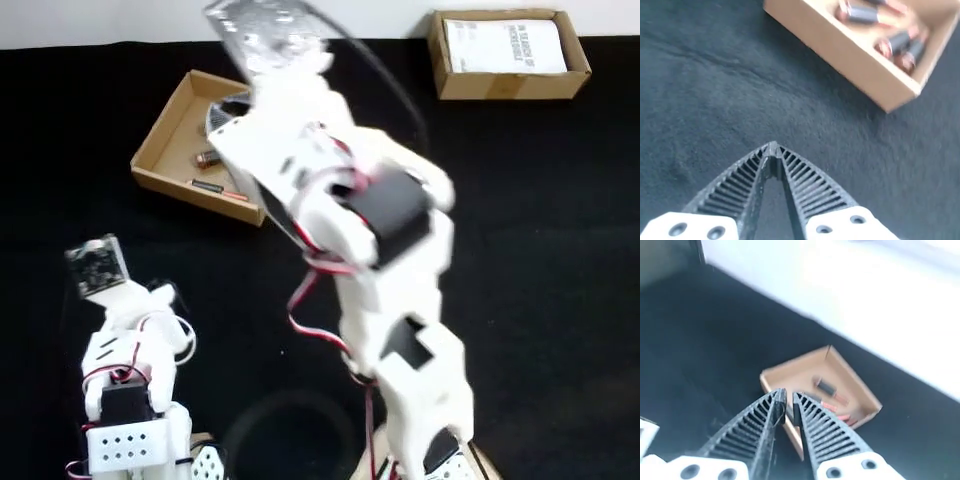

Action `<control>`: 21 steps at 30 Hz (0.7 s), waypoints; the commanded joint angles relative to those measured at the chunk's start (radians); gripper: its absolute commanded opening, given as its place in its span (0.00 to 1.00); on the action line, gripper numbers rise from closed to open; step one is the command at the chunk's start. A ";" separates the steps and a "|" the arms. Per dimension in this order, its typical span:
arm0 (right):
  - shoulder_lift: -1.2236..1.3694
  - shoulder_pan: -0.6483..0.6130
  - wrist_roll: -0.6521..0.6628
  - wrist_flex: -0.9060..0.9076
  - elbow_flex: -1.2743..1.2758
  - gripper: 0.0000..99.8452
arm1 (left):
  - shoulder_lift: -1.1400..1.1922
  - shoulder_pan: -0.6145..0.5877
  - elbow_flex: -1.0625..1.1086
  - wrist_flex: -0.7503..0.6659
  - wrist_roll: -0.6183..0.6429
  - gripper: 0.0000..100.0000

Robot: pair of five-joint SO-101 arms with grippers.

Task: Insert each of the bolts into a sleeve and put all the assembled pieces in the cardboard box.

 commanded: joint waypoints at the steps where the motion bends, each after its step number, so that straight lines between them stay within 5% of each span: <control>1: -0.225 -0.005 -0.008 0.016 0.191 0.01 | 0.004 0.050 0.022 0.032 -0.040 0.01; 15: -1.260 0.012 -0.012 -0.001 1.837 0.01 | 0.005 0.145 0.022 0.166 -0.043 0.01; 21: -1.587 0.329 -0.008 -0.199 2.310 0.01 | 0.005 0.182 0.022 0.207 -0.043 0.01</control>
